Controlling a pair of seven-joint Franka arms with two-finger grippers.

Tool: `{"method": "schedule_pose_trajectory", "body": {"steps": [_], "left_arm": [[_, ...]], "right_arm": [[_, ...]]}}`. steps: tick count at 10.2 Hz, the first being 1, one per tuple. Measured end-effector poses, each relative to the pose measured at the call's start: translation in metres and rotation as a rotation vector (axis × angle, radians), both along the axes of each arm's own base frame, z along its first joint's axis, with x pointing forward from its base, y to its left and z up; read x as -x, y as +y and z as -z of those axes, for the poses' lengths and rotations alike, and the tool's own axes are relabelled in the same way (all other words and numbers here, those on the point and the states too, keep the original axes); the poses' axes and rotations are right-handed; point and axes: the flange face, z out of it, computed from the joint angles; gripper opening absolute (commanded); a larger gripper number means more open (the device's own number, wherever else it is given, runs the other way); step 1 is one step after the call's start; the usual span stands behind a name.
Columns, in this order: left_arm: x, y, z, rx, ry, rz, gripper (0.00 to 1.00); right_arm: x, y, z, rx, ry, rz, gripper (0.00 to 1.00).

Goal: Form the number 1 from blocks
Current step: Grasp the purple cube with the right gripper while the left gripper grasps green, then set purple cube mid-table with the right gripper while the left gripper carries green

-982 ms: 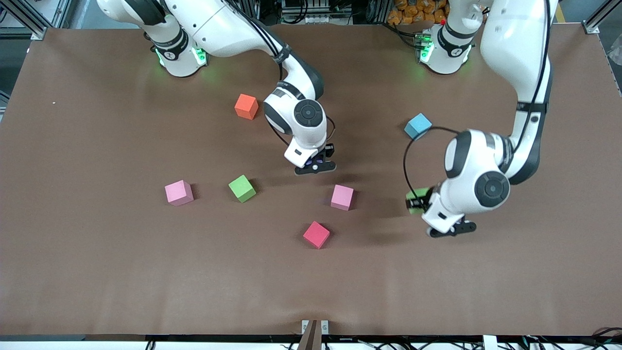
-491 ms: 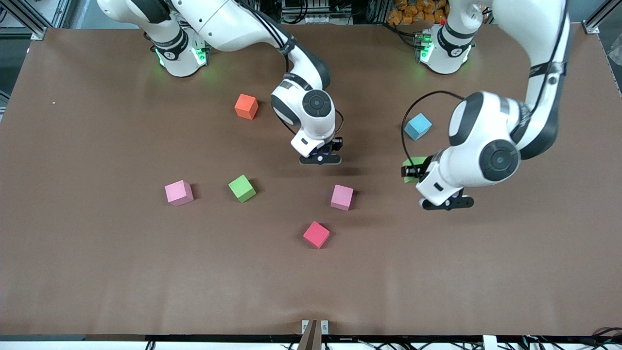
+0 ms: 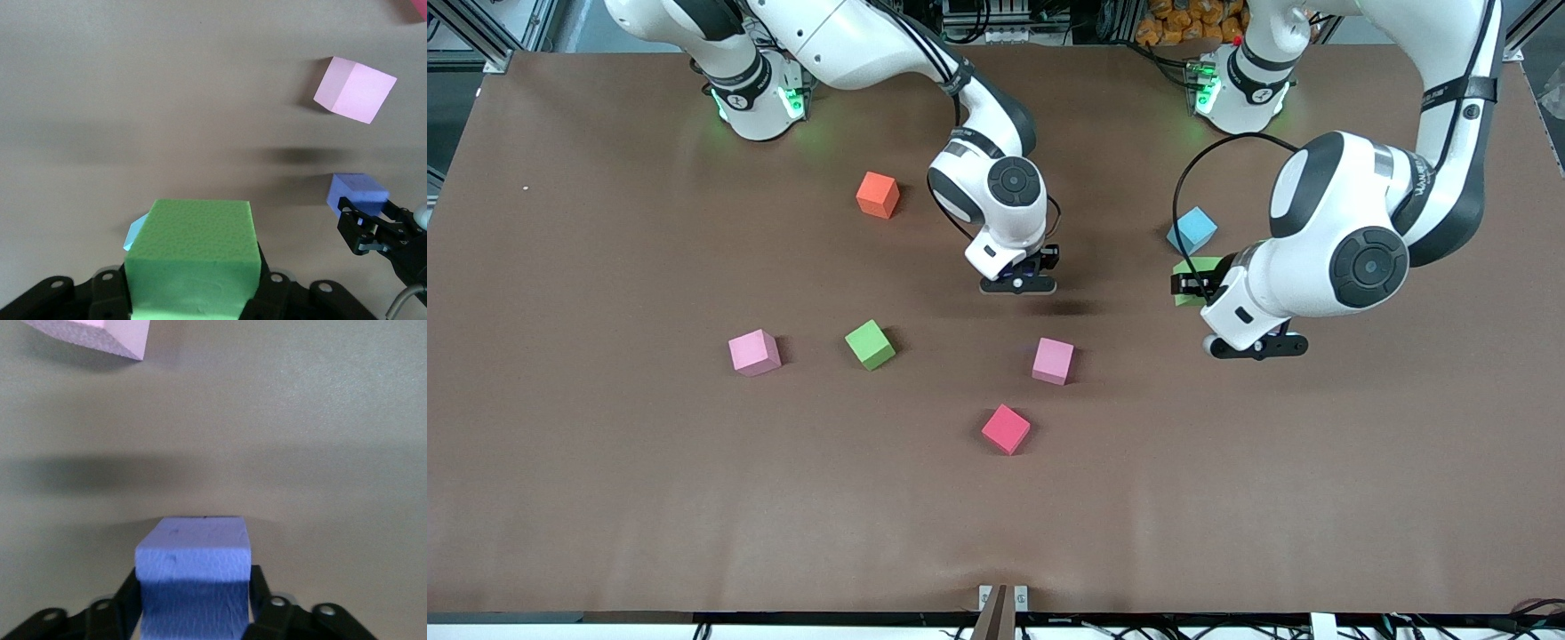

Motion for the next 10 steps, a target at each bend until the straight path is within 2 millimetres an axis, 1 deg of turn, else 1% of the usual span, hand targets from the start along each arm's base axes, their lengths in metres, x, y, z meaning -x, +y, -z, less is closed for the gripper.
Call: {"method": "schedule_pose_trajectory", "body": {"steps": [1, 2, 3, 4, 5, 6, 7, 8, 9, 10], "left_arm": [[0.002, -0.005, 0.001, 0.003, 0.003, 0.01, 0.0], [0.004, -0.009, 0.001, 0.004, 0.005, 0.016, 0.0], [0.005, -0.01, 0.002, 0.004, 0.006, 0.018, 0.0], [0.005, -0.01, 0.002, 0.004, 0.007, 0.018, 0.0], [0.005, -0.011, 0.001, 0.005, 0.007, 0.02, 0.0], [0.006, -0.013, 0.001, 0.007, 0.007, 0.025, 0.0], [0.008, -0.018, 0.0, 0.011, 0.007, 0.034, 0.0], [0.012, -0.027, -0.002, 0.018, 0.006, 0.05, 0.0], [0.019, -0.041, -0.007, 0.028, 0.001, 0.076, 0.0], [0.03, -0.061, -0.015, 0.044, -0.007, 0.114, 0.0]], "right_arm": [[-0.001, 0.001, -0.002, -0.003, -0.003, 0.004, 1.0], [-0.003, 0.001, -0.009, -0.01, -0.01, 0.006, 1.0], [-0.006, 0.001, -0.02, -0.021, -0.023, 0.01, 1.0], [-0.013, -0.002, -0.035, -0.031, -0.039, 0.021, 1.0], [-0.025, -0.013, -0.053, -0.026, -0.045, 0.044, 1.0], [-0.044, -0.033, -0.073, -0.011, -0.043, 0.081, 1.0], [-0.068, -0.062, -0.093, 0.006, -0.039, 0.131, 1.0], [-0.093, -0.096, -0.108, 0.025, -0.032, 0.194, 1.0], [-0.122, -0.139, -0.119, 0.045, -0.024, 0.288, 1.0], [-0.15, -0.183, -0.126, 0.062, -0.014, 0.408, 1.0]]}}
